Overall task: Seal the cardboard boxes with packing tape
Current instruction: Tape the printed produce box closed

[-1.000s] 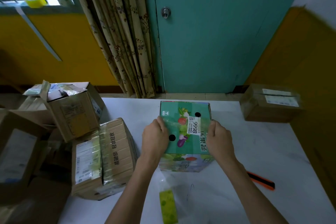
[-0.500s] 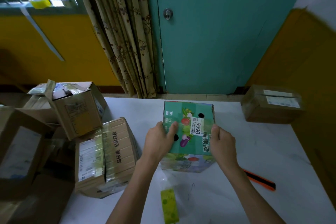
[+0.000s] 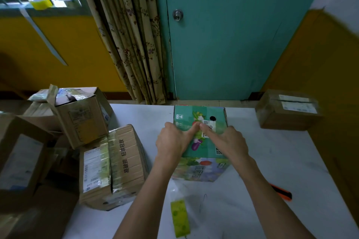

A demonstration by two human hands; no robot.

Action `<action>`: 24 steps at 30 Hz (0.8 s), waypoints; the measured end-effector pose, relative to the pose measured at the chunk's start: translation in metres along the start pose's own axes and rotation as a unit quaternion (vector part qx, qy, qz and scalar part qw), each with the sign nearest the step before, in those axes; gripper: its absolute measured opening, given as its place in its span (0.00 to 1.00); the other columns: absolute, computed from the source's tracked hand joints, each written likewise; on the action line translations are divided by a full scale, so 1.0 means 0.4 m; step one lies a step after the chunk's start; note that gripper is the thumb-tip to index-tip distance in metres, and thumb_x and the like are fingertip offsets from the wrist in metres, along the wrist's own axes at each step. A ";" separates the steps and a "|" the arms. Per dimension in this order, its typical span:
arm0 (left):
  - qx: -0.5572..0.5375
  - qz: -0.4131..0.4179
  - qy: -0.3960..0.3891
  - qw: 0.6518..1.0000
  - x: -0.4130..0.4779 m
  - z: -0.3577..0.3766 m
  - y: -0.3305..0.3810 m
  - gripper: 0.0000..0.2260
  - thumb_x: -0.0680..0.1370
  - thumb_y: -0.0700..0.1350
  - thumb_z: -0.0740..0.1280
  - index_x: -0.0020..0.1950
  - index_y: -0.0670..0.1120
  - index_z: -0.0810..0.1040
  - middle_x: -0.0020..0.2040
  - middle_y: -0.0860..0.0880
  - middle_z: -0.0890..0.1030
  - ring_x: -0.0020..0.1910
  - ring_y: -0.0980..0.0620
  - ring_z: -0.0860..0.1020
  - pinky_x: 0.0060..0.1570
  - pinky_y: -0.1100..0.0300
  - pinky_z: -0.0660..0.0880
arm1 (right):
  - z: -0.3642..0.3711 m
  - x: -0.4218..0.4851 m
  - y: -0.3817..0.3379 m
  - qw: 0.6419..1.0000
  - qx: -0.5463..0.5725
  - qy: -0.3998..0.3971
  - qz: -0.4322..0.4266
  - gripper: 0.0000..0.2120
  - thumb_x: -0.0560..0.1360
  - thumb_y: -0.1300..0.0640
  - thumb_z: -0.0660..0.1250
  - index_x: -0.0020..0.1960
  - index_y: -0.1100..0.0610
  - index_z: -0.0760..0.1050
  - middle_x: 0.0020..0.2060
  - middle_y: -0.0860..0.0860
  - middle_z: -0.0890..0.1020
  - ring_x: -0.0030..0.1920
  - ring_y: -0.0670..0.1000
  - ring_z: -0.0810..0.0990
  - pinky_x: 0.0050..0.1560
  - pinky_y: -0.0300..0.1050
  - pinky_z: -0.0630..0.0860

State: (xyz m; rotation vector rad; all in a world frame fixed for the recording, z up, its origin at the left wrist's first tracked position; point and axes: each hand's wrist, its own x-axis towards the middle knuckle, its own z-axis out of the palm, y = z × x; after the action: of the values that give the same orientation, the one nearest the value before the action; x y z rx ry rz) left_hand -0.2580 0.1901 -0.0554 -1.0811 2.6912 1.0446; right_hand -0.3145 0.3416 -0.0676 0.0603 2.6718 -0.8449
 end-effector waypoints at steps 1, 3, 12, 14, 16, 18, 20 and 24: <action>0.010 -0.003 0.012 1.000 0.001 0.005 0.002 0.34 0.70 0.76 0.64 0.50 0.45 0.72 0.40 0.50 0.77 0.40 0.48 0.79 0.39 0.54 0.77 | -0.001 0.003 -0.002 1.000 -0.007 0.008 0.004 0.50 0.55 0.12 0.52 0.47 0.57 0.77 0.39 0.52 0.82 0.38 0.52 0.80 0.35 0.42 0.73; 0.018 0.003 0.029 0.999 0.003 0.010 -0.002 0.31 0.74 0.74 0.61 0.51 0.45 0.71 0.40 0.50 0.76 0.41 0.47 0.78 0.39 0.54 0.74 | -0.001 0.001 0.000 1.000 -0.005 0.017 0.009 0.43 0.62 0.16 0.55 0.45 0.56 0.77 0.37 0.51 0.81 0.37 0.51 0.79 0.33 0.41 0.70; -0.020 0.064 0.109 0.992 0.021 0.006 -0.036 0.28 0.86 0.53 0.53 0.28 0.43 0.70 0.29 0.45 0.75 0.27 0.48 0.72 0.30 0.56 0.66 | -0.007 0.005 0.015 0.992 0.012 0.127 -0.018 0.29 0.85 0.48 0.49 0.34 0.63 0.72 0.26 0.53 0.71 0.27 0.46 0.68 0.27 0.39 0.58; -0.013 0.062 0.106 0.992 0.020 0.002 -0.031 0.28 0.86 0.53 0.52 0.29 0.43 0.70 0.31 0.44 0.76 0.28 0.49 0.72 0.31 0.56 0.66 | -0.009 0.004 0.015 0.992 0.016 0.121 -0.014 0.29 0.85 0.47 0.48 0.35 0.62 0.73 0.27 0.52 0.71 0.28 0.46 0.67 0.28 0.39 0.58; -0.015 0.049 0.081 0.995 0.012 -0.002 -0.026 0.27 0.87 0.54 0.51 0.31 0.43 0.71 0.33 0.45 0.75 0.29 0.51 0.72 0.34 0.55 0.65 | -0.012 -0.002 0.019 0.995 0.034 0.087 -0.012 0.29 0.85 0.44 0.50 0.38 0.62 0.75 0.29 0.52 0.75 0.29 0.45 0.71 0.28 0.39 0.60; -0.050 0.037 0.029 0.998 0.005 -0.002 -0.034 0.26 0.86 0.58 0.52 0.37 0.44 0.74 0.35 0.46 0.77 0.33 0.52 0.74 0.35 0.56 0.67 | -0.013 -0.018 0.033 0.996 0.083 0.021 -0.035 0.24 0.82 0.39 0.55 0.45 0.58 0.77 0.36 0.50 0.81 0.33 0.44 0.78 0.29 0.38 0.66; -0.132 0.036 -0.040 0.990 -0.004 0.008 -0.055 0.22 0.79 0.66 0.62 0.50 0.46 0.76 0.42 0.50 0.82 0.39 0.53 0.81 0.38 0.56 0.76 | -0.010 -0.041 0.052 0.979 0.189 -0.045 -0.057 0.16 0.77 0.39 0.65 0.52 0.52 0.76 0.43 0.46 0.83 0.39 0.43 0.82 0.35 0.37 0.75; -0.198 0.046 -0.063 0.977 -0.018 0.026 -0.078 0.25 0.71 0.67 0.73 0.59 0.52 0.73 0.49 0.55 0.84 0.45 0.55 0.84 0.46 0.53 0.83 | 0.011 -0.035 0.089 0.959 0.267 -0.065 -0.068 0.12 0.78 0.43 0.68 0.53 0.51 0.79 0.44 0.48 0.86 0.43 0.47 0.86 0.49 0.51 0.83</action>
State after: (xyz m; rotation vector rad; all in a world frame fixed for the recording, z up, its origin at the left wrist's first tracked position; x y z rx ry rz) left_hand -0.2348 0.1844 -0.0791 -0.9022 2.5148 1.6560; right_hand -0.2949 0.3693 -0.0860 -0.0509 2.2743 -1.5358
